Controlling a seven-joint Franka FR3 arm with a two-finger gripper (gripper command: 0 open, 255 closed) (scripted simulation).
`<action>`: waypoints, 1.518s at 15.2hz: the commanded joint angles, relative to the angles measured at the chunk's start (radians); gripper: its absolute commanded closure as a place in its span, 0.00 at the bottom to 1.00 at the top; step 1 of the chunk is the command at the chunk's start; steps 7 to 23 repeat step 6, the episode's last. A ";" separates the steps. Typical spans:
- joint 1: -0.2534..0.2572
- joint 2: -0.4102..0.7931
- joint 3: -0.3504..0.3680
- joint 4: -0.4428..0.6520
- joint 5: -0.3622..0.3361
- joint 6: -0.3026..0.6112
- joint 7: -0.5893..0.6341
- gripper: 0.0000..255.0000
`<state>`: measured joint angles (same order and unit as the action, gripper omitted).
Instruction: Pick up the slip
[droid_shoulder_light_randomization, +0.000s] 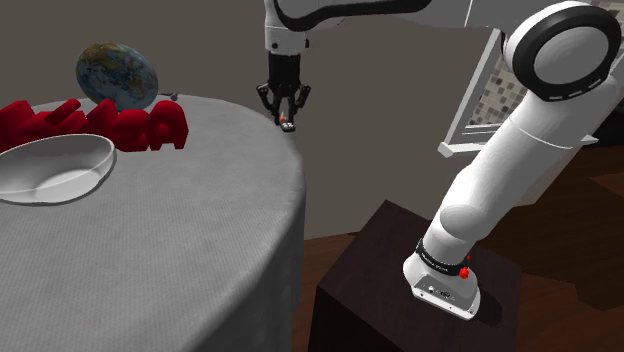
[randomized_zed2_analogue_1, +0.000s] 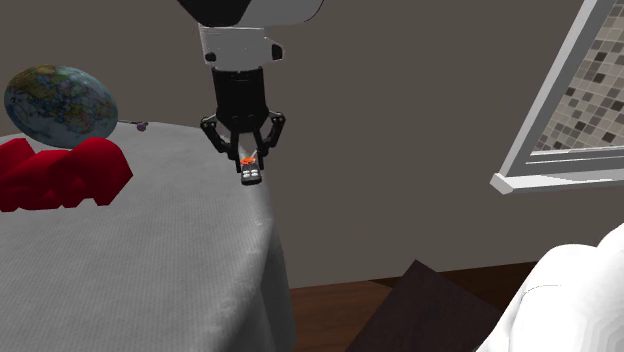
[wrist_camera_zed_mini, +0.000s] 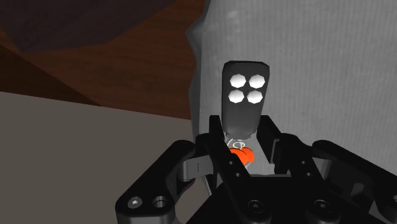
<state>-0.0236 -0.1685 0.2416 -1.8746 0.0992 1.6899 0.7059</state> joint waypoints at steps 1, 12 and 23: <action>-0.002 0.001 -0.002 0.027 -0.001 -0.027 -0.002 1.00; -0.002 0.008 -0.003 0.076 -0.003 -0.069 0.002 1.00; -0.002 0.008 -0.003 0.076 -0.003 -0.069 0.002 1.00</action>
